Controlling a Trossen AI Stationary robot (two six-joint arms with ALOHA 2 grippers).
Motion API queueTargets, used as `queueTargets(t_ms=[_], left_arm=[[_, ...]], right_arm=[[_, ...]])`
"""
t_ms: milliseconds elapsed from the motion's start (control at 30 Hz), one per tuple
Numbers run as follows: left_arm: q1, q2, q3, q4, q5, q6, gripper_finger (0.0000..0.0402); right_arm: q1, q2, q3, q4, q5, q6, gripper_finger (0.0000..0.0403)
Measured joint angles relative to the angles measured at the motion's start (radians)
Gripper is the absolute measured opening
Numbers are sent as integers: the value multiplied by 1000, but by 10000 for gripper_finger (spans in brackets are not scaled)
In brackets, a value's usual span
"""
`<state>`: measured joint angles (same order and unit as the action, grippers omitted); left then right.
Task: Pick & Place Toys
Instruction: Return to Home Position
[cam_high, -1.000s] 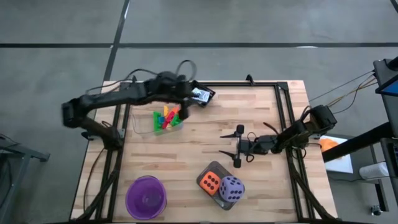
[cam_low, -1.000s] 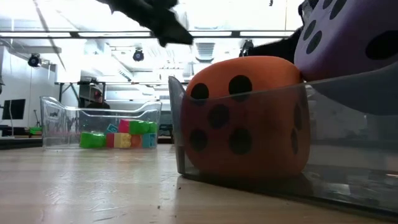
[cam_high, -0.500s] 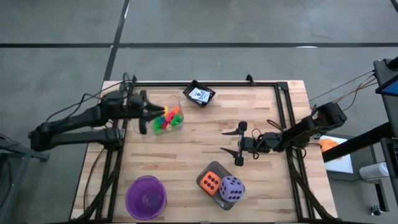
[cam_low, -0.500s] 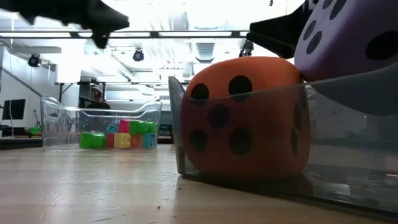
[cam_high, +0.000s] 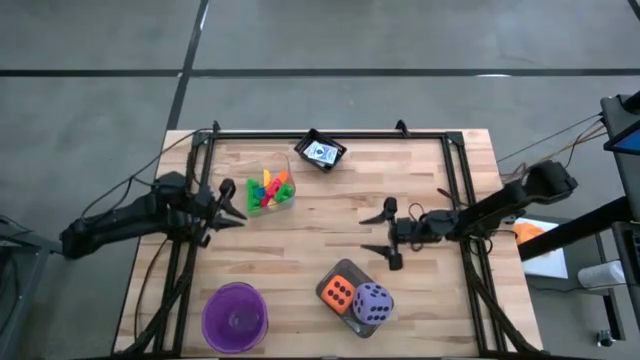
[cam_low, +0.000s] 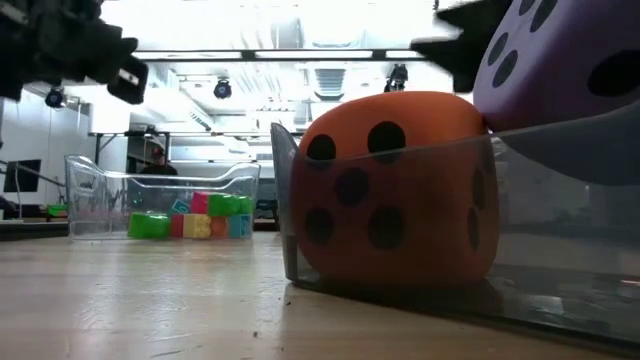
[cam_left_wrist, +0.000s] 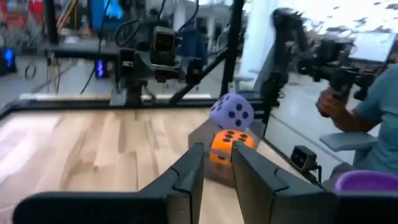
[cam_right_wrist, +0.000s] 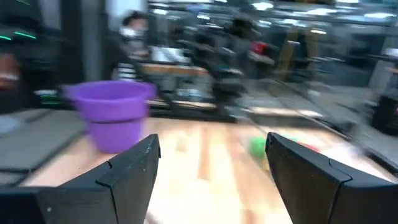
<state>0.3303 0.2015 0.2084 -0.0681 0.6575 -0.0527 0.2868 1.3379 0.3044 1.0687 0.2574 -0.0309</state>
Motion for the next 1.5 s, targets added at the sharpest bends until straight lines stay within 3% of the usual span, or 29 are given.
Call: queueTargets(t_ms=[100, 200, 500, 967, 1033, 1167, 1500], left_arm=[[-2, -100, -92, 79, 9, -25, 84], [-2, -202, -155, 99, 18, -45, 84], [-2, -194, -201, 131, 113, -22, 84], [0, -202, -201, 123, 212, -16, 84], [0, -202, -201, 123, 231, -22, 84], [13, -202, -201, 117, 294, -21, 84], [123, -202, -201, 95, 413, 50, 84]], right_arm=[[-3, -121, -11, -96, -111, -3, 290], [-3, -280, -48, -248, -125, -8, 290], [-2, -715, -291, -318, -130, -16, 290], [-2, -1233, -297, -1014, -145, 41, 290], [-2, -1308, -296, -1052, -155, 32, 290], [-2, -1333, -296, -1059, -206, -20, 290], [-4, -1255, -297, -1053, -176, 32, 290]])
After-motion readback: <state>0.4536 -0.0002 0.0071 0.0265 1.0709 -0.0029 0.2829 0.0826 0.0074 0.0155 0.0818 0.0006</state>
